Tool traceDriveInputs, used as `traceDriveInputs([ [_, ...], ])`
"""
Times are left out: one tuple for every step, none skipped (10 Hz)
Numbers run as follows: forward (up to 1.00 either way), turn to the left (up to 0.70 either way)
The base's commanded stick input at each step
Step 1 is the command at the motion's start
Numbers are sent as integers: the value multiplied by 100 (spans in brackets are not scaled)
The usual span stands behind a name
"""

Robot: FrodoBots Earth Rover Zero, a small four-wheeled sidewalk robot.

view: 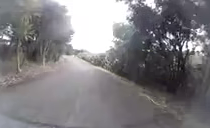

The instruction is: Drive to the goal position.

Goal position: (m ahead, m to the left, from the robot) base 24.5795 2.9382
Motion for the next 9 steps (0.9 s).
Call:
traceDriveInputs([
  [100,16],
  [100,7],
  [100,6],
  [100,8],
  [100,8],
  [100,28],
  [100,40],
  [100,40],
  [100,40],
])
